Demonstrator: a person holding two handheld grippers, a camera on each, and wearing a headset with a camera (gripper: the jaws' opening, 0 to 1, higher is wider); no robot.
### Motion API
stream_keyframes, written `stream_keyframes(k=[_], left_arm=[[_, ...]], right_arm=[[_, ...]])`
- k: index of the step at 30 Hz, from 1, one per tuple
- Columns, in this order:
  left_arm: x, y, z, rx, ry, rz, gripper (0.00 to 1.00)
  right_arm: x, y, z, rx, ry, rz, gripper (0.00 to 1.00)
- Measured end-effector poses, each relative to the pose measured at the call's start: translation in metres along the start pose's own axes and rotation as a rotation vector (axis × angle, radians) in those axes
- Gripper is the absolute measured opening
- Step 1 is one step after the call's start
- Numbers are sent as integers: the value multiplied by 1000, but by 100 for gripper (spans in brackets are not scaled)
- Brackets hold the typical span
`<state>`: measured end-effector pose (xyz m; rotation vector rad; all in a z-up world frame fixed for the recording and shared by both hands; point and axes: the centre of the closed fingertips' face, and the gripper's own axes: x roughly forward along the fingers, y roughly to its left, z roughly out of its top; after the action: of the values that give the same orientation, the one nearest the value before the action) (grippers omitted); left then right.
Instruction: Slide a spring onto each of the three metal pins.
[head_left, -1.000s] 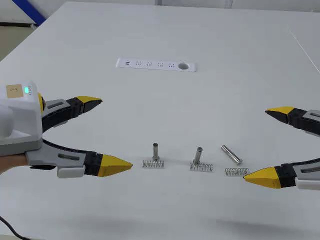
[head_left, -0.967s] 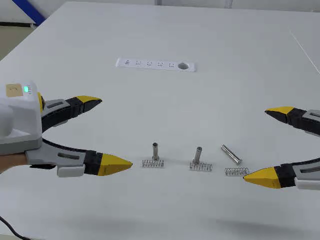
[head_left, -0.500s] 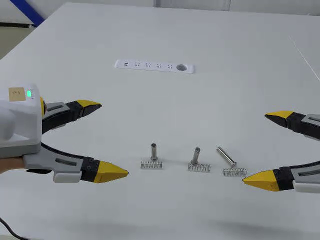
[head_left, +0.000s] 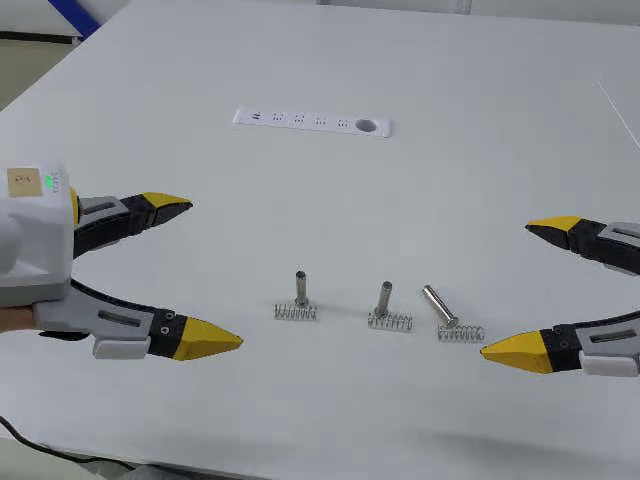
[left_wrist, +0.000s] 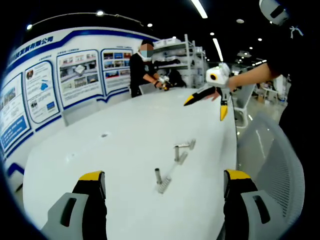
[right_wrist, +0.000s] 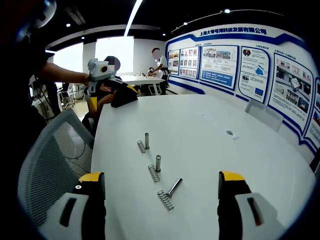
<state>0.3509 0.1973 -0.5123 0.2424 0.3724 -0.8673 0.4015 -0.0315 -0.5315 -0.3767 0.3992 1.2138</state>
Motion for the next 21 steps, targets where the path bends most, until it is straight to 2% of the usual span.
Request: stream_keyframes(k=[4,13,21], left_arm=[[3,-1,8,-20,-31,20,100],[10,-6,18,0,-34,44,100],[12,-8,15,6,-21,22,100]], right_arm=[[-5,1,-5,-14,16,15,95],[-8,-2,-2,-28,-12,26,93],[2,-7,-2,5,-14,13,92]])
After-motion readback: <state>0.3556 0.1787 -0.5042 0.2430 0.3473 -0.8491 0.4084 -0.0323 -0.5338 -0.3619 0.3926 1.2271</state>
